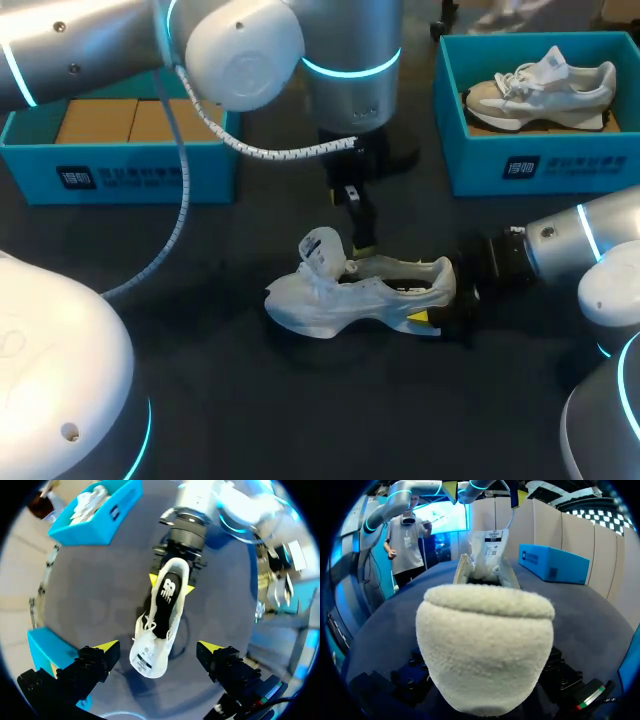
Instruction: Take the shoe out of the shoebox, open the shoe tongue, remove and reinsert the insole, then place the shoe into the shoebox
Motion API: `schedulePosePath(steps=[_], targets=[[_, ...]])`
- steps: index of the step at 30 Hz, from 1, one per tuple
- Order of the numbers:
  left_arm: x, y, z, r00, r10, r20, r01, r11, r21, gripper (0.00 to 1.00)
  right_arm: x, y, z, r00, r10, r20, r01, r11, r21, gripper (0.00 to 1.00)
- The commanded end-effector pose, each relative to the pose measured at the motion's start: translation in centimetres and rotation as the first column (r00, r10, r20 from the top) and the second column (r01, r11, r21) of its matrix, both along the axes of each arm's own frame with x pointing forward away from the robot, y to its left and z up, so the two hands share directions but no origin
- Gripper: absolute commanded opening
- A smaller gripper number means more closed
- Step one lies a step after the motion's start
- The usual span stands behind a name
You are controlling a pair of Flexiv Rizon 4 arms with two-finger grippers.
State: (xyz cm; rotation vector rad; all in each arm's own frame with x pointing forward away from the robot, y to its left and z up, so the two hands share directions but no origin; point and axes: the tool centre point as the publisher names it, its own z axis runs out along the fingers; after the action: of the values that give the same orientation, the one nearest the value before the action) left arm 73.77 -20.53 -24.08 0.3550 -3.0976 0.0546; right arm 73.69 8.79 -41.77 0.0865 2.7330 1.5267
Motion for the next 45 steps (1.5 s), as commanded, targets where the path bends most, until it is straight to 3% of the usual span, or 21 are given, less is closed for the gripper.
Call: schedulePosePath(steps=[1, 14, 16, 25, 26, 27, 30, 37, 45], targets=[[0.1, 0.3, -0.1, 0.968, -0.249, 0.012, 0.25, 0.968, -0.023, 1.0, -0.1, 0.5, -0.5, 1.0, -0.002, 0.002, 0.002, 1.0, -0.002, 0.0], [0.1, 0.3, -0.1, 0.968, -0.249, 0.012, 0.25, 0.968, -0.023, 1.0, -0.1, 0.5, -0.5, 1.0, -0.002, 0.002, 0.002, 1.0, -0.002, 0.0], [-0.1, -0.2, -0.6, 0.965, -0.259, 0.03, 0.259, 0.966, 0.01, 1.0, -0.1, 0.5, -0.5, 1.0, -0.002, 0.002, 0.002, 1.0, -0.002, 0.0], [-1.9, -3.3, -2.5, 0.964, -0.267, 0.012, 0.267, 0.963, -0.032, 1.0, -0.1, 0.5, -0.5, 1.0, -0.002, 0.002, 0.002, 1.0, -0.002, 0.0], [-2.0, -3.6, -2.6, 0.963, -0.27, -0.015, 0.269, 0.962, -0.045, 0.96, -0.1, 0.5, -0.5, 1.0, -0.002, 0.002, 0.002, 1.0, -0.002, 0.0], [-2.0, -3.8, -2.8, 0.963, -0.269, -0.024, 0.268, 0.962, -0.047, 0.78, -0.1, 0.5, -0.5, 1.0, -0.002, 0.002, 0.002, 1.0, -0.002, 0.0], [-2.1, -4.5, -3.6, 0.962, -0.271, -0.025, 0.27, 0.961, -0.059, 0.03, -0.1, 0.5, -0.5, 1.0, -0.002, 0.002, 0.002, 1.0, -0.002, 0.0], [-2.8, -6.3, -5.3, 0.962, -0.272, -0.006, 0.269, 0.955, -0.123, 0.0, -0.1, 0.5, -0.5, 1.0, -0.002, 0.002, 0.002, 1.0, -0.002, 0.0], [-2.8, -6.3, -5.3, 0.962, -0.272, -0.006, 0.269, 0.955, -0.123, 0.0, -0.1, 0.5, -0.5, 1.0, -0.002, 0.002, 0.002, 1.0, -0.002, 0.0]])
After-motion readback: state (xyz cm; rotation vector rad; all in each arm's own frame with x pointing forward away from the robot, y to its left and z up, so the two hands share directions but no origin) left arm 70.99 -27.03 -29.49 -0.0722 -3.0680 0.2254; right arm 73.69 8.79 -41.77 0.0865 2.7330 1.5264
